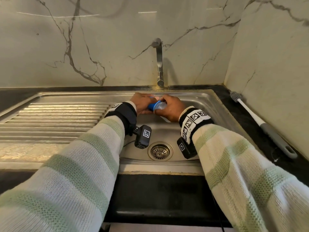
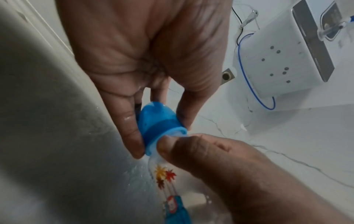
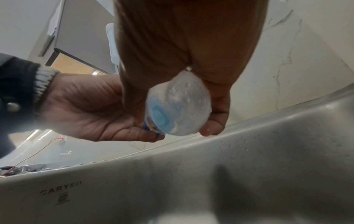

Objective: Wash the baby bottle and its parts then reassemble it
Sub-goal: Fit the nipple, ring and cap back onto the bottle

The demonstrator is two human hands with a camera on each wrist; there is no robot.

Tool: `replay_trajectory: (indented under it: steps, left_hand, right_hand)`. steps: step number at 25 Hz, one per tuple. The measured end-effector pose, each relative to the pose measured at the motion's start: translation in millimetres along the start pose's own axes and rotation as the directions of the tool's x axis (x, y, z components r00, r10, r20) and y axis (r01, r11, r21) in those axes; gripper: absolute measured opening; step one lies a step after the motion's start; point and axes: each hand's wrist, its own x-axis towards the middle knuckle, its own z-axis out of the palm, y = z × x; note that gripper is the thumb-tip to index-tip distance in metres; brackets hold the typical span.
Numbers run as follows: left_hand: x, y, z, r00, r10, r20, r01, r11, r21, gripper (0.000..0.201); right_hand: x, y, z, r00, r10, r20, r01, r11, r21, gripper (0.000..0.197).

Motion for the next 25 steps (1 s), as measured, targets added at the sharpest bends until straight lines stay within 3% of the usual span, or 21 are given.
replay_trajectory:
  steps: [4,9,11,15,19,22,25]
  left_hand:
    - [-8.6,1.2,-6.7,0.999,0.031,-0.023,-0.03,0.999,0.035,0.038]
    - [10.6,3.4,-1.1,0.97,0.231,-0.077,-0.226,0.972,0.059,0.047]
    - [19.5,-2.0,4.7,0.972,0.213,-0.103,-0.201,0.973,0.117,0.06]
    - [29.2,-20.9,6.6,0.985,0.159,-0.063,-0.126,0.925,0.36,0.065]
    - [22.0,-13.6,-7.5,0.972,0.221,-0.076,-0.156,0.856,0.492,0.041]
    - [16.7,7.2,-18.3,0.991,0.12,-0.065,-0.063,0.823,0.564,0.036]
    - [3.9,43.0,-39.6,0.998,0.024,0.052,-0.053,0.725,0.687,0.035]
  right_hand:
    - [-4.5,-7.5,4.6,1.0,0.001,-0.011,0.0,0.999,0.04,0.049]
    - [9.8,-12.1,14.0,0.986,0.064,-0.151,-0.033,0.98,0.196,0.049]
    - [21.7,-1.5,19.0,0.985,0.089,-0.15,-0.06,0.98,0.191,0.049]
    - [39.2,28.1,24.9,0.98,0.141,-0.14,-0.104,0.964,0.247,0.039]
    - [33.3,18.2,28.3,0.974,0.204,-0.099,-0.159,0.927,0.34,0.044]
    - [31.0,0.5,24.5,0.959,0.282,-0.012,-0.255,0.884,0.393,0.046]
    - [28.3,-31.2,3.7,0.936,0.338,0.094,-0.344,0.831,0.437,0.046]
